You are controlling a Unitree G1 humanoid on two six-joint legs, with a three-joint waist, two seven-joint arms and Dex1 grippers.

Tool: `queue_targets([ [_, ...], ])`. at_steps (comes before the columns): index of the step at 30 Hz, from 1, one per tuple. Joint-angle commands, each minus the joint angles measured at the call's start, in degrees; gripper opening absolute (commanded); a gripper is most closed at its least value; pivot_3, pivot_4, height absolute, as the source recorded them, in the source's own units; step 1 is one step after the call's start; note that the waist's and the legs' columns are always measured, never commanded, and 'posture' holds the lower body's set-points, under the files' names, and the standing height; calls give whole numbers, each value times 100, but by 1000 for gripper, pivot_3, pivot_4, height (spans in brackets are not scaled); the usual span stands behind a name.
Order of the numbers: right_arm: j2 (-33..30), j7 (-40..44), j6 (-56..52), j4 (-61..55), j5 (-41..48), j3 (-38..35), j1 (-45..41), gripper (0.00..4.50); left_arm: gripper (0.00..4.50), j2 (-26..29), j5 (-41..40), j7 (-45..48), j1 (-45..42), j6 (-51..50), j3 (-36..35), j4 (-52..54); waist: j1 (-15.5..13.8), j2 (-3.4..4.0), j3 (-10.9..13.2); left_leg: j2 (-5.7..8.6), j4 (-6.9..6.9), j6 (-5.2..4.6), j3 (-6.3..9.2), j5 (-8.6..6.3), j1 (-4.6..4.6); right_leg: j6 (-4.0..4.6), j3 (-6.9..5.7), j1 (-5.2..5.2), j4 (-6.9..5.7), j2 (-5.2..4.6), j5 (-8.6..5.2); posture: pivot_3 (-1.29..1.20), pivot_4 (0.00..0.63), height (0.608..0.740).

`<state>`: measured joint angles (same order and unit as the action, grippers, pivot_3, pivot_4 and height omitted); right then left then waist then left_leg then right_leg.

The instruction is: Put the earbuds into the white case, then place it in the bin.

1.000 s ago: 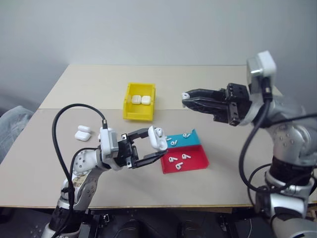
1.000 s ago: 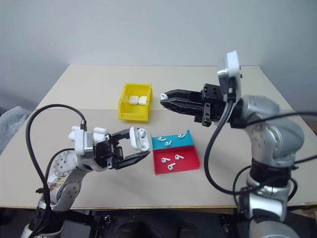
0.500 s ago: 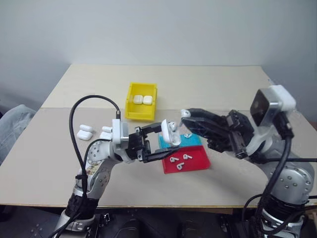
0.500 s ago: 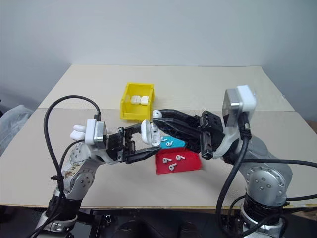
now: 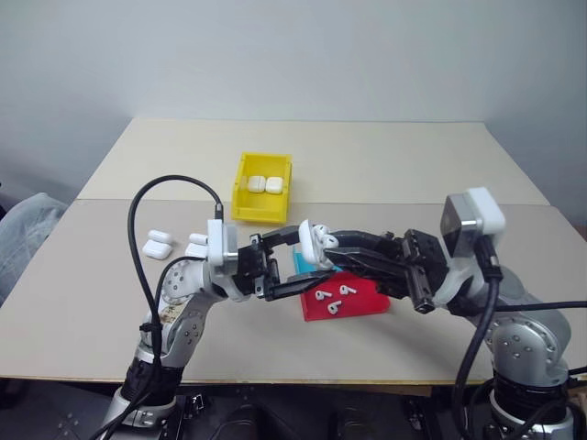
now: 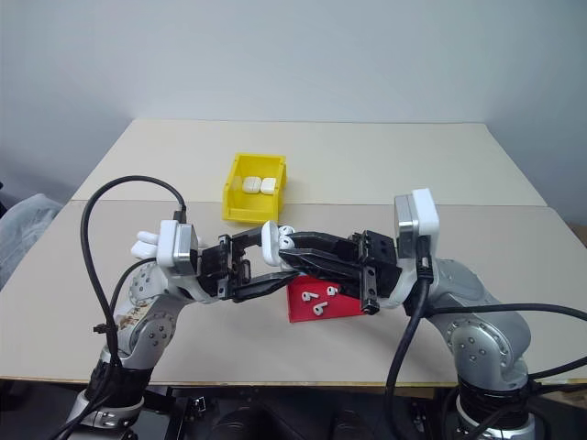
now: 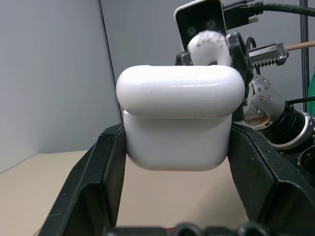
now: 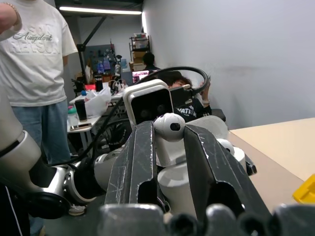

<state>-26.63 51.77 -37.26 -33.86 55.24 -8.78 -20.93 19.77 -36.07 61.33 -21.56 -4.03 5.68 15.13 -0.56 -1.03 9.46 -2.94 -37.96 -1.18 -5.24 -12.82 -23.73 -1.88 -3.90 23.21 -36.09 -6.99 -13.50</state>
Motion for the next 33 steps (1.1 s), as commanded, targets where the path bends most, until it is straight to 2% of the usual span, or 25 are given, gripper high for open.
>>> queue_targets([
  [1, -72, 87, 310, -75, -96, 71, 53, 704, 2784, -34, -60, -11, 6, 55, -52, 255, -1, 0, 0, 0, 0, 0, 0, 0, 0, 0, 0, 0, 0, 0, 0, 0, 150, 740],
  [14, -176, 158, 712, 20, -373, 258, 199, 704, 2784, -82, -27, -6, -8, 96, -45, 219, -3, 0, 0, 0, -1, 0, 0, 0, 0, 0, 0, -1, 0, 0, 0, 0, 150, 740],
  [20, -284, 190, 915, -54, -653, 384, 250, 2620, 2784, -24, -12, 14, 12, 58, -42, 238, 0, 0, 0, 0, -1, 0, 0, 0, 0, 0, 0, 0, 0, 0, 0, 0, 150, 740],
  [28, -565, 431, 1023, 43, -314, -58, 140, 2620, 2784, 60, 151, 66, 32, 109, -21, 59, -9, 0, 0, 0, -1, 0, 0, 0, 0, 0, -1, -1, 0, 0, 0, 0, 150, 740],
  [33, -1127, 573, 812, 136, -137, -221, -386, 2620, 2784, 36, 457, 198, -125, 218, 98, -372, -3, 0, 0, 0, -2, -1, -1, 0, 2, 0, -1, -1, 0, 0, 0, 0, 150, 740],
])
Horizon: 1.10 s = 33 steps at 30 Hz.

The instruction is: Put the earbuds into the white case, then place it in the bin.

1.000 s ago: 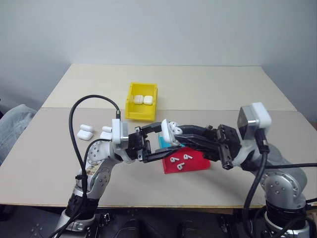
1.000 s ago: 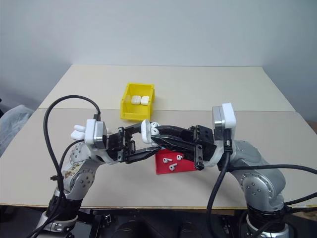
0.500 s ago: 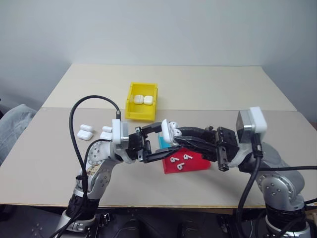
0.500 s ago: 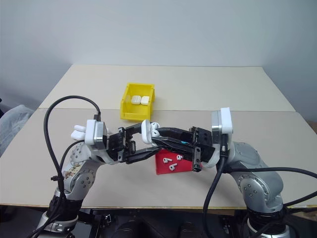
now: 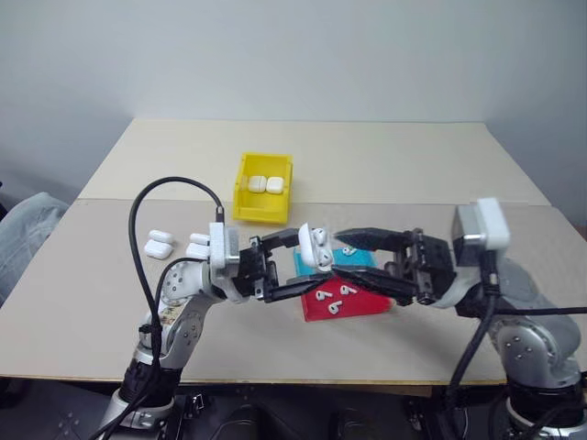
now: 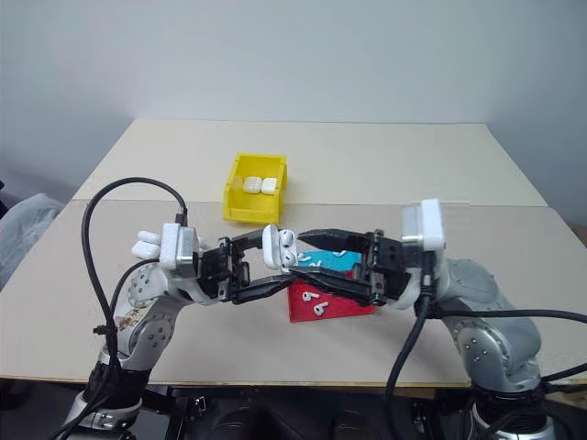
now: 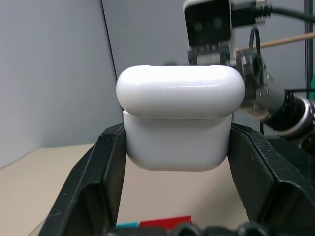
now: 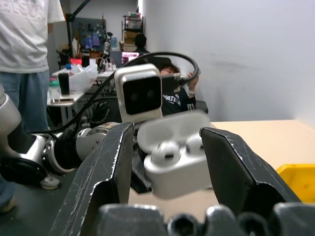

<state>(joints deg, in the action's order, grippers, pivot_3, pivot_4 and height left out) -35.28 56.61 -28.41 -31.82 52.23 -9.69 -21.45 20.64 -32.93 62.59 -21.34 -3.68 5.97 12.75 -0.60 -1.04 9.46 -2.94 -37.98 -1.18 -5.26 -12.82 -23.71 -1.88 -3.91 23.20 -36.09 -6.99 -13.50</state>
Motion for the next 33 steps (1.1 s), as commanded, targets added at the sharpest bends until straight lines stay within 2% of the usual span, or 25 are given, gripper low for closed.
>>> queue_targets([
  [1, -365, 17, -173, -28, 131, -59, -542, 2458, 2784, -119, 198, 74, -204, 236, 103, -235, 1, 0, 0, 0, 0, 0, 0, 0, 0, 0, 0, 1, 0, 0, 0, 0, 150, 740],
  [3, -509, -198, -484, 112, 214, 76, -1048, 2051, 2784, -271, 332, 36, -334, 300, 197, -400, 3, 0, 0, 0, 0, 0, -1, 0, -1, 0, 0, 1, 0, 0, 0, 0, 150, 740],
  [8, -750, -336, -987, 269, -80, 632, -2050, 220, 2784, -560, 863, -133, -633, 583, 439, -782, -4, -1, 0, 0, -2, -2, -6, -1, -5, 1, -2, 2, 2, 0, 0, 0, 150, 740],
  [9, -785, -356, -1072, 291, -204, 801, -2257, 33, 2784, -653, 940, -179, -702, 674, 472, -870, -2, 0, 0, 1, -2, -3, -10, -2, -6, 1, -2, 3, 2, 0, 1, 0, 150, 740],
  [13, -1037, -241, -1108, 244, -980, 1449, -2684, 33, 2784, -788, 934, -227, -825, 580, 488, -848, -3, -1, 0, 0, -8, -6, -15, -3, -9, 0, -3, 5, 1, -1, 1, 0, 150, 740],
  [19, -1263, 102, -816, 240, -1736, 1891, -2556, 33, 2784, -794, 920, -224, -805, 614, 446, -800, -7, -1, 0, 0, -11, -7, -15, -4, -11, -1, -2, 5, 1, -2, 1, 0, 150, 740],
  [27, -1488, 447, -532, 431, -2005, 1650, -2290, 33, 2784, -728, 799, -199, -703, 600, 318, -694, -6, -1, 0, 0, -11, -7, -11, -4, -11, -1, -3, 5, 1, -2, 1, 0, 150, 740],
  [33, -1186, 351, -514, 514, -1433, 977, -2422, 33, 2784, -694, 841, -232, -662, 618, 257, -720, -1, -1, 0, 0, -13, -7, -11, -4, -11, -1, -3, 5, 0, -3, 1, 0, 150, 740],
])
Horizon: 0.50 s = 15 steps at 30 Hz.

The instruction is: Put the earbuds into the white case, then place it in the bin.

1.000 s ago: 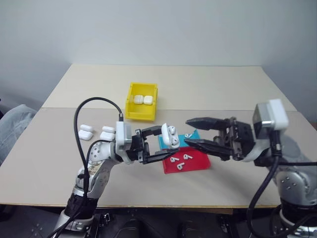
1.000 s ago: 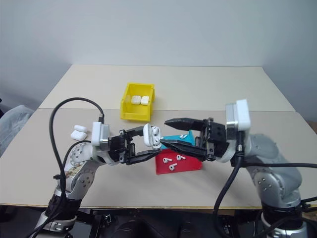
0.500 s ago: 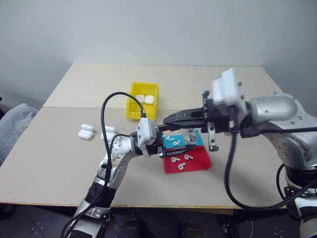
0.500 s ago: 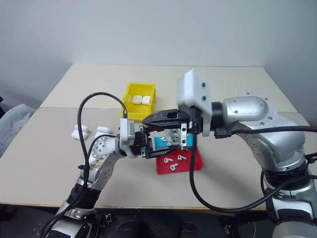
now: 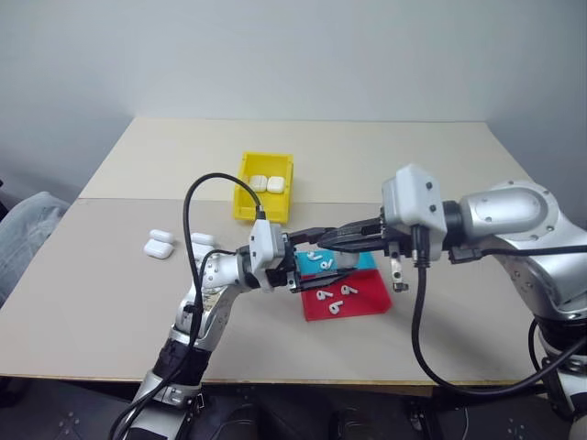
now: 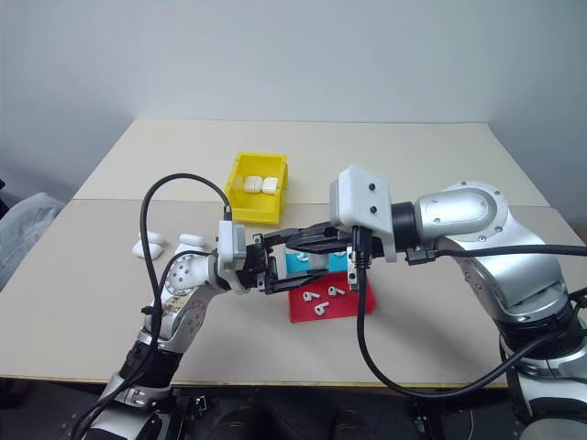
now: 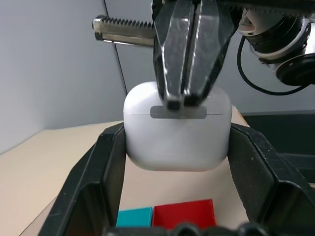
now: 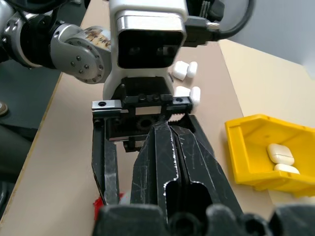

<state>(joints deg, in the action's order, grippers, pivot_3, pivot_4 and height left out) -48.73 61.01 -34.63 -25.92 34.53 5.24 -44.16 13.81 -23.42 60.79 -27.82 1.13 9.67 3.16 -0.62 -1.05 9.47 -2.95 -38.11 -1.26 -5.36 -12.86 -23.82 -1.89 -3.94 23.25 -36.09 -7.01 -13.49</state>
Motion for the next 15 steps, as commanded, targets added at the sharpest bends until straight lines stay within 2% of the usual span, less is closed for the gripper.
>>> queue_targets([
  [1, 239, -137, 147, -84, 432, -640, -165, 33, 2784, -7, -104, -74, -5, 145, -125, 244, 3, 0, 0, -1, 0, 0, 0, 0, 0, 0, 0, 0, 0, 0, 0, 0, 150, 740],
  [4, 534, -529, 153, 23, 801, -1267, -202, 33, 2784, -60, 140, -579, -107, 227, -300, 198, -4, 0, 0, 0, 0, 0, 2, 0, 0, 0, 0, 0, -1, 0, 0, 0, 150, 740],
  [9, 459, -862, 93, -72, 650, -1474, 344, 33, 2784, -517, 1200, -2639, -1028, 1, -615, -313, -72, -2, 0, 2, -8, -1, 1, 0, -1, -3, -12, -13, 2, -1, 2, 0, 150, 740],
  [12, 386, -891, 210, -227, 442, -1394, 911, 33, 2784, -887, 1957, -4558, -2072, -121, -1047, -1266, -147, -7, 2, 8, -12, -9, 2, -5, -5, -9, -13, -17, 11, -4, 5, 0, 150, 740],
  [15, 404, -966, 270, -276, 315, -1332, 1167, 33, 2784, -822, 2454, -5629, -2754, -35, -1264, -2314, -93, -5, 0, 11, -15, -15, 1, -9, -17, -14, -6, -2, 12, -6, 8, 0, 150, 740],
])
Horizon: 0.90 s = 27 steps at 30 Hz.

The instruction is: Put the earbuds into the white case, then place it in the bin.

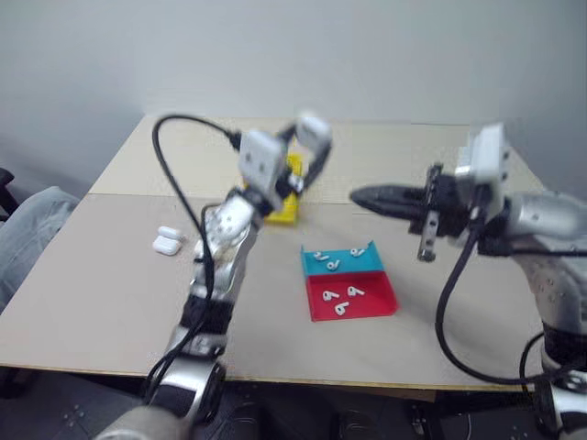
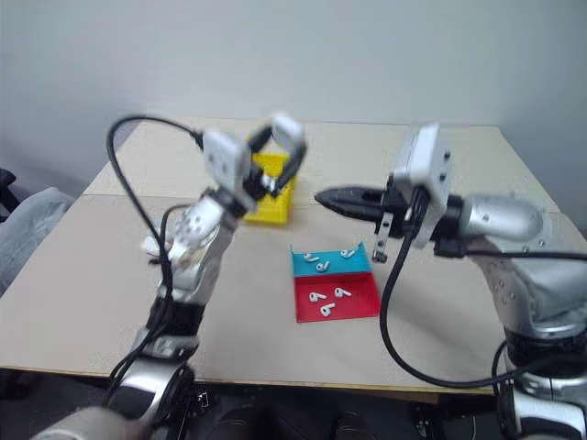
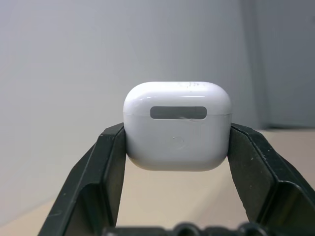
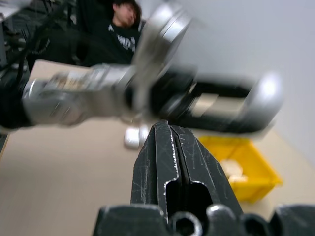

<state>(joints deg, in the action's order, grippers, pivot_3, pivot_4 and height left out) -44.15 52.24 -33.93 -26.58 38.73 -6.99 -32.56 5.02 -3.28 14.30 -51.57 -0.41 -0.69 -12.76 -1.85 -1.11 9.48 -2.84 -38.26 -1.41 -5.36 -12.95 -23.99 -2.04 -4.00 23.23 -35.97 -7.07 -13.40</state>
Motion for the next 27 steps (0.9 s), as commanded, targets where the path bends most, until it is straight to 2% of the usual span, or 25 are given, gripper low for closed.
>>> queue_targets([
  [1, -57, -111, 210, -215, -161, -88, 55, 33, 2784, 42, 440, -1292, -594, -45, -359, -1065, 52, 1, -1, 0, 0, -1, 1, 0, 0, 0, 0, 0, -1, 0, 0, 0, 150, 740],
  [3, -56, -158, 190, -216, -234, -77, 113, 33, 2784, 30, 406, -1676, -901, -290, -524, -1677, 86, 0, 0, 0, 1, 0, -1, 0, 0, -1, -3, 0, 1, 0, -1, 0, 150, 740],
  [5, -54, -228, 124, -219, -249, -101, 189, 33, 2784, 84, 520, -1732, -1023, 6, -440, -2324, 98, 0, 0, 0, 0, 0, -3, 0, 0, -2, -4, -2, 0, 0, -1, 0, 150, 740],
  [9, -94, -342, 73, -268, -323, -111, 369, 33, 2784, 69, 648, -1767, -1218, -39, -284, -3206, 101, -2, 1, 0, 0, 0, -6, 0, -5, -3, -7, 2, 1, 0, -2, 0, 150, 740],
  [19, -171, -531, -47, -422, -522, 40, 616, 33, 2784, 75, 852, -1735, -1531, 541, -41, -4659, 119, -2, 1, 1, -3, 3, -7, 2, -17, -6, -13, 7, 5, -1, 0, 0, 150, 740],
  [21, -171, -556, -50, -423, -520, 57, 598, 0, 3519, 71, 737, -1677, -1633, 434, -133, -4858, 123, -2, 1, 1, -3, 3, -5, 2, -16, -6, -13, 8, 2, -1, 0, 0, 150, 740],
  [24, -192, -576, -53, -425, -529, 73, 610, 0, 4374, 62, 674, -1689, -1693, 470, -202, -5000, 118, -2, 1, 1, -3, 3, -5, 2, -17, -6, -13, 8, 2, -1, 0, 0, 150, 740],
  [27, -216, -587, -53, -423, -587, 100, 638, 0, 4444, 57, 726, -1678, -1669, 599, -178, -4954, 117, -2, 1, 2, -3, 3, -6, 2, -19, -6, -13, 8, 5, -1, 0, 0, 150, 740],
])
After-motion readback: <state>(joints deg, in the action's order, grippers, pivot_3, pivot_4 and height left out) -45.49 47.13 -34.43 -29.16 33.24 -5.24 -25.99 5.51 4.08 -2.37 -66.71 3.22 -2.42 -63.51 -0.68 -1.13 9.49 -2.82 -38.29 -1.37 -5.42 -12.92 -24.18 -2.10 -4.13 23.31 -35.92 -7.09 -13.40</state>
